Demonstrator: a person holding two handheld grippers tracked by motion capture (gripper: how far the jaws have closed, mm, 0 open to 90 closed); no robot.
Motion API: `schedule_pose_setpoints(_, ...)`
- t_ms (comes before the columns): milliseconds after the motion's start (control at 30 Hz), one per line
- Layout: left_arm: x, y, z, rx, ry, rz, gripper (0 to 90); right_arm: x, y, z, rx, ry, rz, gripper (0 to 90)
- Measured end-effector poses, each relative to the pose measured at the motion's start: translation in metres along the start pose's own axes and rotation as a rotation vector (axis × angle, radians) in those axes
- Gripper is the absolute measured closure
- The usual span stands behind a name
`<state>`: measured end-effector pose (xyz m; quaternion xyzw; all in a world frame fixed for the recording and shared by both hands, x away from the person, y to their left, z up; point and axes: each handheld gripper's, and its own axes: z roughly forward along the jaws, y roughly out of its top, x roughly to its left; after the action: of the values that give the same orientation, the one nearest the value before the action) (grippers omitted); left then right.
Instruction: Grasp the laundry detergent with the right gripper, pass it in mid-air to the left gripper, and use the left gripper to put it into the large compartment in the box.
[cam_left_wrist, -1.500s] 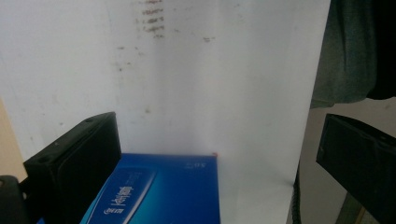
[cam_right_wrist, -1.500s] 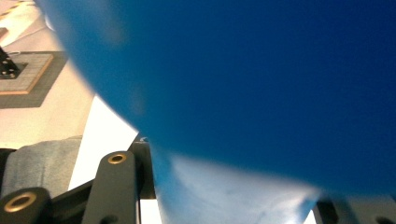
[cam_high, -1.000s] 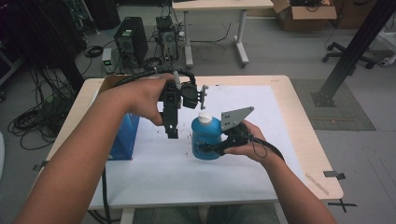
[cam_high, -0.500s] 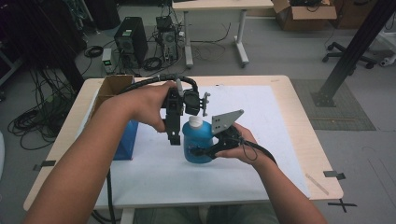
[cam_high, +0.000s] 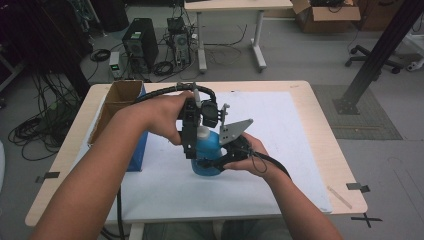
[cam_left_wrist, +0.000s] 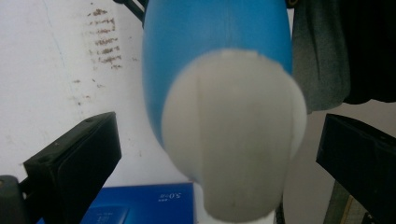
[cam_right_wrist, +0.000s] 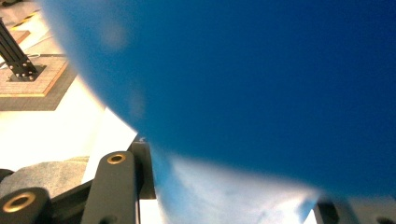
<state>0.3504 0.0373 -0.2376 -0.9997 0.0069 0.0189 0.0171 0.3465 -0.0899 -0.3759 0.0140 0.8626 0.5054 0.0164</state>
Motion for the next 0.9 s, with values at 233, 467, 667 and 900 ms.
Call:
schedule_pose_setpoints(233,0.0,0.003,0.004,-0.002,-0.005,0.007,0.2,0.0,0.001,0.003,-0.006,0.001,0.001,45.6)
schedule_pose_setpoints(467,0.0,0.005,0.01,0.002,-0.003,0.013,0.2,0.0,0.003,0.005,-0.014,-0.004,-0.004,45.6)
schedule_pose_setpoints(667,-0.003,0.008,0.011,-0.007,0.011,0.021,0.2,0.001,0.004,0.006,-0.008,-0.006,0.01,45.5)
schedule_pose_setpoints(900,-0.005,0.009,0.012,-0.005,0.022,0.017,0.2,0.002,0.004,0.006,-0.005,-0.007,0.014,45.5)
